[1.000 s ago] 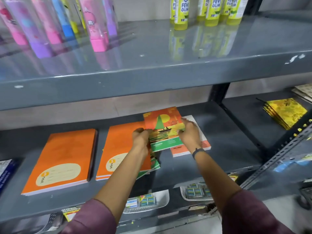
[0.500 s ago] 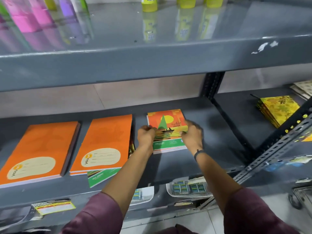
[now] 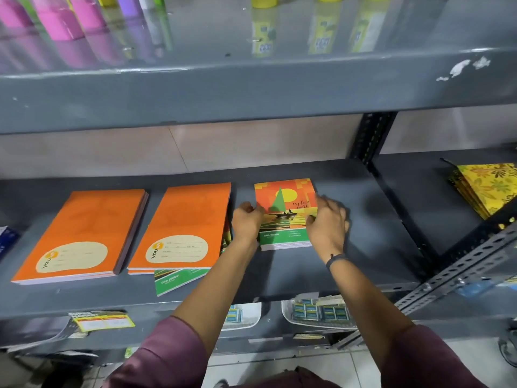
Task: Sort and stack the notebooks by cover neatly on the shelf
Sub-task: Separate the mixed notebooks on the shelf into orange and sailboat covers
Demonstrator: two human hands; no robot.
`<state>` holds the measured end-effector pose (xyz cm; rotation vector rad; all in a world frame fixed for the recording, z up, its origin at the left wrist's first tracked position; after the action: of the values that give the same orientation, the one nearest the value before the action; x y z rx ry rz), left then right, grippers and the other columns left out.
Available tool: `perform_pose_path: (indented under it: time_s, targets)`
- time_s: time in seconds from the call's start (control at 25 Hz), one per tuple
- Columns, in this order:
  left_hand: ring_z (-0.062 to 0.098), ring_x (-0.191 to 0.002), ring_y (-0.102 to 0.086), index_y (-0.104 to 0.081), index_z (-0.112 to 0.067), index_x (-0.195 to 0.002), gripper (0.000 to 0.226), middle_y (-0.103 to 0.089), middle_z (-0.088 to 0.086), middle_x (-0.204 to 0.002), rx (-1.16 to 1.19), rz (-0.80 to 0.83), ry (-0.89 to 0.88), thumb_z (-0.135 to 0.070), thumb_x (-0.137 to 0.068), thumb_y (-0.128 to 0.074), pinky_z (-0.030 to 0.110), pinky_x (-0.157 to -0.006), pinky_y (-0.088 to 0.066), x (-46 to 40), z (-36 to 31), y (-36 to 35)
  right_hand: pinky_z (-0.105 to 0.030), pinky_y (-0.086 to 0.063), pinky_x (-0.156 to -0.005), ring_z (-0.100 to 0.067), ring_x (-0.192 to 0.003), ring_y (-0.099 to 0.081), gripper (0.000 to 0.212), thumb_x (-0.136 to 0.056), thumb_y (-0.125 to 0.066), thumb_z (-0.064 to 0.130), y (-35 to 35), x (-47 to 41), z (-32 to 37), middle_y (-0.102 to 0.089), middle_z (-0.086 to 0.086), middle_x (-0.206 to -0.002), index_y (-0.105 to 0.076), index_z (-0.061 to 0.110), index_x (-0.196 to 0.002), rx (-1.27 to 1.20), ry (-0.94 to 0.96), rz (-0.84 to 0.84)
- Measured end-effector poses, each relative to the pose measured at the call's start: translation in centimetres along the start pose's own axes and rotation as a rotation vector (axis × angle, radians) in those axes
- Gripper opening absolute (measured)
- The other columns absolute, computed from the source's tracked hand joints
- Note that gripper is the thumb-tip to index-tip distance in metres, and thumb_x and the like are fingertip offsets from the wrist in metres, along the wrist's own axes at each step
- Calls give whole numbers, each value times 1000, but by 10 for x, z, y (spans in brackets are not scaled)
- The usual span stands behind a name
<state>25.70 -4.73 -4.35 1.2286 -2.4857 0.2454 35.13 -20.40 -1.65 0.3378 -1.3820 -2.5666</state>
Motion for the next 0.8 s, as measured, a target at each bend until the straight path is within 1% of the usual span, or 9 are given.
perform_pose_path:
  time_s: [0.08,0.12,0.2,0.32,0.44,0.52,0.56,0.68,0.8]
  targets:
    - [32,-103,-62,-59,-1,-111,27,-64,21,-116,-118,-70,-172,-10,-86,-57,40,-90,-48,-8,-17,23,-41,-38,-104,-31,-128,-41,51,-89,-56,12,-1,7,23,-48,-8,-141,-46,17,-138,-29,80,-43]
    - [30,-106,-60,-57,2,-117,33,-63,21,-122,-200,-141,-255,-10,-86,-57,36,-92,-45,-12,-27,43,-39,-40,-103,-31,-126,-44,50,-89,-56,12,-7,10,39,-51,-10,-139,-47,16,-138,-85,127,-11]
    - [31,-114,-58,-56,0,-122,38,-61,19,-128,-342,-292,-332,-13,-86,-54,34,-98,-42,-21,-38,90,-35,-44,-100,-31,-121,-53,47,-90,-58,14,-32,18,70,-58,-14,-132,-49,13,-136,-260,165,171]
    - [41,-115,-55,-59,-3,-119,37,-62,26,-123,-620,-461,-281,-19,-86,-54,43,-97,-43,-34,-31,154,-32,-44,-101,-29,-123,-56,46,-90,-60,13,-73,39,109,-58,-16,-135,-51,6,-134,-430,156,472]
    - [44,-119,-47,-60,-8,-117,36,-58,25,-123,-912,-516,-130,-24,-86,-49,49,-98,-38,-35,-16,186,-35,-47,-98,-31,-118,-59,42,-89,-61,13,-100,49,127,-63,-18,-127,-55,3,-129,-393,155,545]
    - [42,-121,-45,-57,-11,-121,39,-56,23,-125,-915,-512,-75,-28,-87,-48,50,-101,-35,-35,-6,202,-35,-47,-100,-30,-118,-59,48,-88,-63,15,-114,51,131,-62,-19,-128,-51,5,-134,-384,106,554]
    - [43,-120,-47,-57,-10,-120,39,-58,23,-123,-890,-505,-82,-29,-88,-47,50,-100,-38,-37,-4,209,-34,-47,-100,-29,-119,-59,51,-87,-64,15,-118,51,132,-61,-18,-130,-50,6,-135,-379,85,540]
    - [44,-109,-56,-61,-1,-111,34,-64,28,-114,-852,-473,-157,-21,-86,-49,46,-91,-47,-43,-8,217,-34,-48,-101,-28,-121,-58,55,-82,-69,12,-127,51,133,-61,-16,-132,-51,6,-134,-425,-35,480]
    - [43,-102,-62,-66,2,-103,28,-67,29,-106,-757,-458,-221,-11,-85,-51,42,-84,-49,-44,-16,220,-35,-51,-97,-29,-115,-62,55,-79,-71,3,-130,49,131,-64,-18,-127,-55,5,-131,-474,-146,379]
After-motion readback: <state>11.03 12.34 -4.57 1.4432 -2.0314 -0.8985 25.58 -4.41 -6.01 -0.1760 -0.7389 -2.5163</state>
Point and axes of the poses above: each hand's wrist, its own x-axis away from the middle knuckle, its own y-axis out of the back of the hand, z = x × y, the point moved 7 cm from there along -x, towards the middle knuckle
